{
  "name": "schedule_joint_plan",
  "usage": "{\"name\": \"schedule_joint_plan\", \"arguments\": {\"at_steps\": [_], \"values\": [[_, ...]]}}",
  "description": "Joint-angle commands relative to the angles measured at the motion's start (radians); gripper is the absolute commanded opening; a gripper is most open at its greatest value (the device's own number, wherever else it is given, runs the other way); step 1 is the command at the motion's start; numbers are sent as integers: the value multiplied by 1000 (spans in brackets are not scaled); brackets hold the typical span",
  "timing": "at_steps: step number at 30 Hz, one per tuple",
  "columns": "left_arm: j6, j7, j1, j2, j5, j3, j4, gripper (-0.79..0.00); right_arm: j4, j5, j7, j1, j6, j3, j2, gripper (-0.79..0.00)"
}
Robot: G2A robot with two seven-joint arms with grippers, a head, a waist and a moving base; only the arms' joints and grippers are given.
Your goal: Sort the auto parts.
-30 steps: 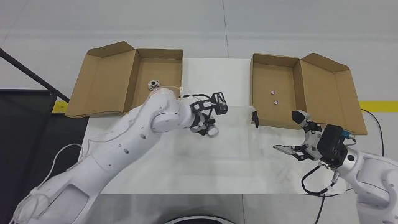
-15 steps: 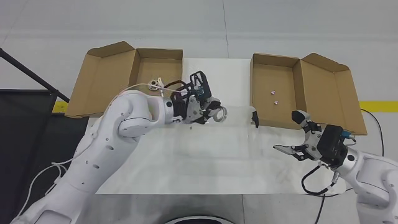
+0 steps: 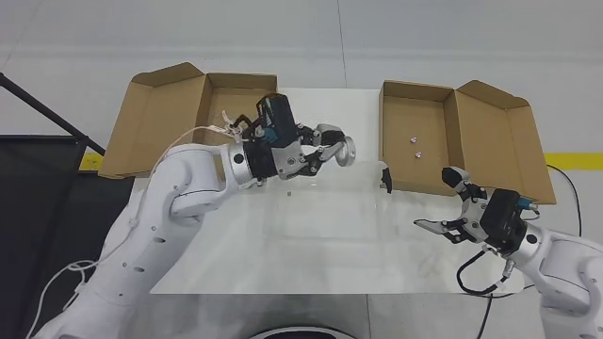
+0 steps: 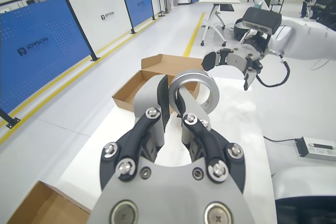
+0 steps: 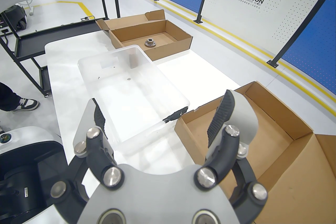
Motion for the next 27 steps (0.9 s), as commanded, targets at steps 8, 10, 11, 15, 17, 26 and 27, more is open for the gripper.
{"name": "schedule_joint_plan", "arguments": {"at_steps": [8,10,11,15,17,26,27], "values": [[39,10,36,5,20,-42,-6,-785,0,0,0,0,0,0,0,0],[51,22,59,10,0,-78,-5,-785,0,0,0,0,0,0,0,0],[58,25,72,13,-4,-101,-4,-785,0,0,0,0,0,0,0,0],[66,40,135,25,-23,-184,-10,-785,0,0,0,0,0,0,0,0],[66,40,135,25,-23,-184,-10,-785,0,0,0,0,0,0,0,0],[66,40,135,25,-23,-184,-10,-785,0,0,0,0,0,0,0,0],[73,37,139,25,-19,-181,-13,-785,0,0,0,0,0,0,0,0]]}}
